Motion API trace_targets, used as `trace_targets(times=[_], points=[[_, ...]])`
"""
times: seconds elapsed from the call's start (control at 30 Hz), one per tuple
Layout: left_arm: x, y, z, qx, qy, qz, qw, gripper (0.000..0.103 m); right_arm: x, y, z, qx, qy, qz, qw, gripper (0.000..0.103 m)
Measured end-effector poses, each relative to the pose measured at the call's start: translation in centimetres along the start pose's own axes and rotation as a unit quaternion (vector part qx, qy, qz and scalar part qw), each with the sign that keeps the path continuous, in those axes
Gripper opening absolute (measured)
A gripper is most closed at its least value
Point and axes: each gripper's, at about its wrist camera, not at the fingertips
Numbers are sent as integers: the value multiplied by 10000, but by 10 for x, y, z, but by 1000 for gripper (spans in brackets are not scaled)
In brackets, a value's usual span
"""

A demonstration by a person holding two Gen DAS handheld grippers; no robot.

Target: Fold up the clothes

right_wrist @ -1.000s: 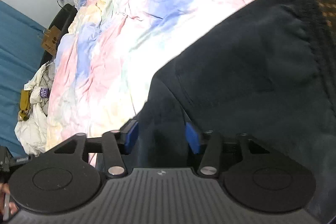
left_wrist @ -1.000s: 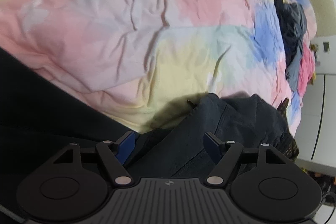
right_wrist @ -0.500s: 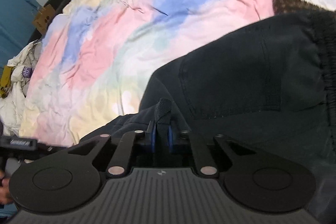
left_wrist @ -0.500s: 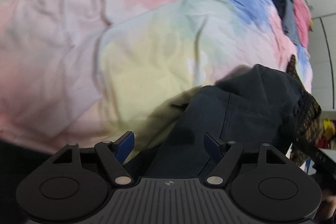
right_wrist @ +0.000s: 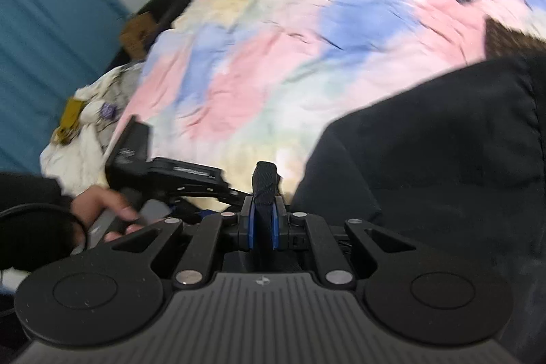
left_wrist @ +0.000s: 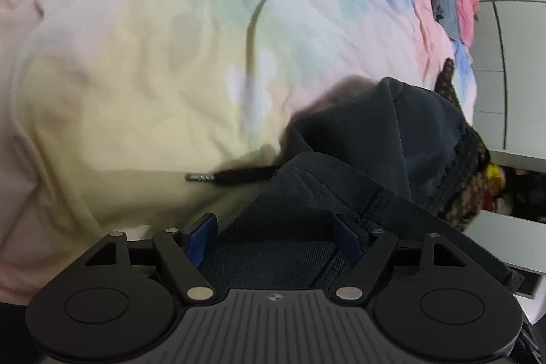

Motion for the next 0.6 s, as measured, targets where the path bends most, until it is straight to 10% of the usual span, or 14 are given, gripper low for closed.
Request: trace_targets(times=[0.07,0.17,0.6], points=[[4,-1,-7,215,-84,19,9997,61,0,4,-4,-29,-27,-57,10000,10],[13,-5,-18,351,-133,141,9992,4,-2,9,-9,-58,-111,-102,9999,10],[81,-46,-143,235,-2145,606,9746,3,-18,57,-32,412,-994,-776,9912,10]])
Point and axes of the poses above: each gripper's, at about its wrist camera, not at the fingertips, and z roughly the way its jaws point, y to its left, x to its underside, and after that the axes turned 12 degrees about z, right-handed
